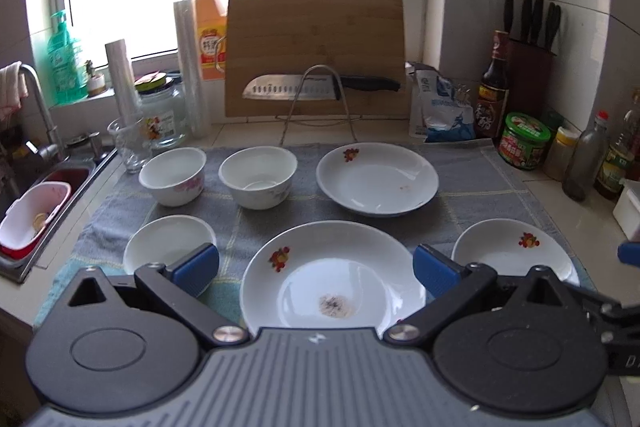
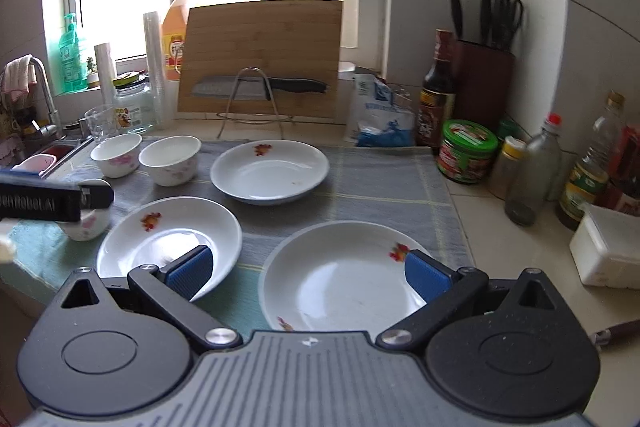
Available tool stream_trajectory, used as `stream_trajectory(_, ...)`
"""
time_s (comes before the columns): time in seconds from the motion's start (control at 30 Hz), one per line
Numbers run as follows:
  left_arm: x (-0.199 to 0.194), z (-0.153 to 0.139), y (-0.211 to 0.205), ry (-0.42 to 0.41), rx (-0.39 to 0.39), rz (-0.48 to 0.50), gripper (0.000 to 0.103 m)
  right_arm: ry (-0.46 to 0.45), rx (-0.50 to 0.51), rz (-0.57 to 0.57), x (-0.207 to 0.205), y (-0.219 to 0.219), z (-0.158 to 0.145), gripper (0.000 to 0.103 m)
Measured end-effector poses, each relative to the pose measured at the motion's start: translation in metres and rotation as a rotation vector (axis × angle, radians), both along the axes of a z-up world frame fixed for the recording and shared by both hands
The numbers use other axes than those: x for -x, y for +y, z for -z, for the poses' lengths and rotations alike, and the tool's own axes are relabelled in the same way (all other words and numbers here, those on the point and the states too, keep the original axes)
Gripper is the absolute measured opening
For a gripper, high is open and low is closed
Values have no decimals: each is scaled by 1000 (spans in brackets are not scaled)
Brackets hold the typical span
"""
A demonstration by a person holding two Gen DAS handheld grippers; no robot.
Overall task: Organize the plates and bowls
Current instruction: 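Grasp the rim of the white flower plate with the left tool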
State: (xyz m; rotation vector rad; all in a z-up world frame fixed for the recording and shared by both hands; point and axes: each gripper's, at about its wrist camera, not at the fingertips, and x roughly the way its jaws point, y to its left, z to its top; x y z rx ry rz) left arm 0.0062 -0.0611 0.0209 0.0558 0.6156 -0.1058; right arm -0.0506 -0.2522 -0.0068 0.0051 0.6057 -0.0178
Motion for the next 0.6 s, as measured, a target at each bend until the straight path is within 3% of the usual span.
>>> stream_trajectory(0.17,-11,0,-18,-13,18,42,102,22,-31,32,13,-25,23,103)
stream_trajectory(0.3,-18,2,-38,-43,6,128,102,54,-50,35,21,-36,43,103)
stream_trajectory(0.47,-41,10,-58,30,57,254,102,90,-44,23,19,-41,64,103)
stream_trajectory(0.6,-60,17,-77,76,41,344,102,107,-44,16,13,-42,76,103)
